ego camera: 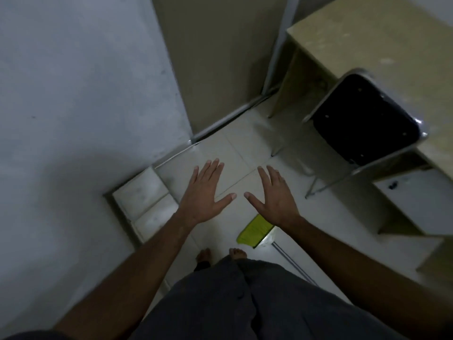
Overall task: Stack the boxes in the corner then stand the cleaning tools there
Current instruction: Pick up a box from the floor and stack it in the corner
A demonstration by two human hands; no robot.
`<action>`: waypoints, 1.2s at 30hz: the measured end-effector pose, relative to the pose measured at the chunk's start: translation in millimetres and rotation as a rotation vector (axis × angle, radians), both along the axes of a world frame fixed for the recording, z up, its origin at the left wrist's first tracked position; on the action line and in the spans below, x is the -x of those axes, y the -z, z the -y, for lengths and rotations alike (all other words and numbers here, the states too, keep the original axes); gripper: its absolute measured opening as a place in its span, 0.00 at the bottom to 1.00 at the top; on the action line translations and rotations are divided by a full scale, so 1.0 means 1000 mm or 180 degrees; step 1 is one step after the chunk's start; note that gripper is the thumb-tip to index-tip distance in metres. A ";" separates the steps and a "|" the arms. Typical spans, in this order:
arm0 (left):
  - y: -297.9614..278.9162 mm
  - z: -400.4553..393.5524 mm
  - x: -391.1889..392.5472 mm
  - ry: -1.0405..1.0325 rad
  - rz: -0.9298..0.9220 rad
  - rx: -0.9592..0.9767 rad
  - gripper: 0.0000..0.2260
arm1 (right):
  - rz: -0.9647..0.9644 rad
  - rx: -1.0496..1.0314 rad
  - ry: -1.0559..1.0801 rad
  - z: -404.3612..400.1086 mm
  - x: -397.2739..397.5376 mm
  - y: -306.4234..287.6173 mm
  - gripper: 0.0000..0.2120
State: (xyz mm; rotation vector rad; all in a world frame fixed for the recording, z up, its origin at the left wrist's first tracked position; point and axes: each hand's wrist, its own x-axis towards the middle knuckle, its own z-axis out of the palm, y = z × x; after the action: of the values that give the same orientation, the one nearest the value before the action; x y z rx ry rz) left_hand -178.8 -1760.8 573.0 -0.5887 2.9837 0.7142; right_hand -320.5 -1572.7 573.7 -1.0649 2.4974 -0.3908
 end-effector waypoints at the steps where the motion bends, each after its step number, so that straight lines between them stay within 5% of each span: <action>1: -0.005 -0.003 0.008 0.0143 -0.0019 -0.0032 0.40 | -0.0021 0.0019 0.0143 -0.007 0.000 -0.006 0.41; 19: -0.080 -0.079 0.090 0.2381 -0.0156 -0.0071 0.41 | -0.0570 0.0139 0.2439 -0.141 -0.066 -0.072 0.38; 36: -0.105 -0.344 0.102 0.3831 -0.0159 -0.0284 0.41 | -0.0733 0.0016 0.4150 -0.380 -0.167 -0.099 0.39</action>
State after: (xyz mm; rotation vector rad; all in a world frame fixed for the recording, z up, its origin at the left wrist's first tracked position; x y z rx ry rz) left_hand -280.8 -1416.3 678.1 1.1415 2.5782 0.6645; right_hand -153.9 -1192.4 672.8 0.7172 3.0485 -0.6112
